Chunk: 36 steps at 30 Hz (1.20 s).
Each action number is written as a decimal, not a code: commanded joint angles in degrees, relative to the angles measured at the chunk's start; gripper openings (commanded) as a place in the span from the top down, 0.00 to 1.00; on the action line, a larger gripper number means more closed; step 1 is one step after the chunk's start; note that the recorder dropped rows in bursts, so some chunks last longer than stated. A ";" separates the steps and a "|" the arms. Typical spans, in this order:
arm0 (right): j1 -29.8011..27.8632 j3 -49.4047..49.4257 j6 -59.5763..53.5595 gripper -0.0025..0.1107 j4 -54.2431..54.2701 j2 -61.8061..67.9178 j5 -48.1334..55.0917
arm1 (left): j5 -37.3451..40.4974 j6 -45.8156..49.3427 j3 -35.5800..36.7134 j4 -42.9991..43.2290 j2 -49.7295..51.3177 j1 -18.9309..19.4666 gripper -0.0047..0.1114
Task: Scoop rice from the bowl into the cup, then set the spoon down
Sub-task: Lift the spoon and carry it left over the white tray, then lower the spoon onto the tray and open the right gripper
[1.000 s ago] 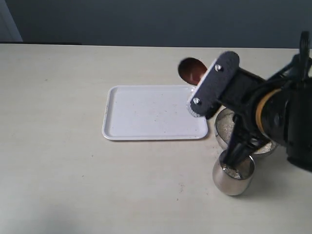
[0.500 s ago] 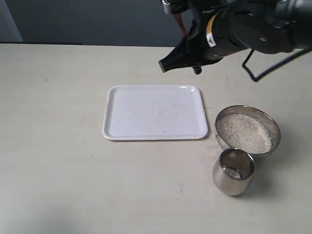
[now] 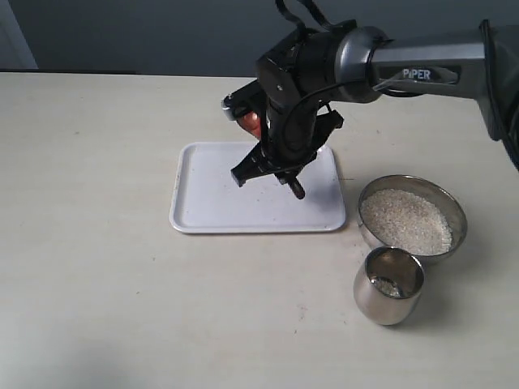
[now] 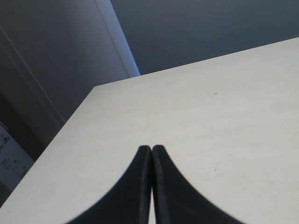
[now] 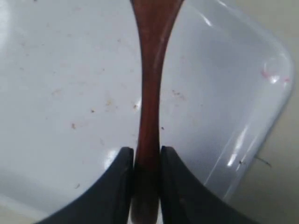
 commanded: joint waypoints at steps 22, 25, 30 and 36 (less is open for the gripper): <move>-0.35 -1.11 -5.64 0.71 -0.78 4.76 1.46 | -0.63 -0.40 -0.14 -0.12 -0.29 -0.61 0.96; -0.35 -1.11 -5.64 0.72 -0.78 4.76 1.49 | -0.63 -0.40 -0.14 -0.12 -0.29 -0.61 0.96; -0.35 -1.11 -5.10 0.72 -2.19 4.64 1.49 | -0.63 -0.40 -0.14 -0.12 -0.29 -0.61 0.96; -0.35 -1.11 1.18 0.73 -5.80 -0.72 2.24 | -0.63 -0.40 -0.14 -0.12 -0.29 -0.61 0.96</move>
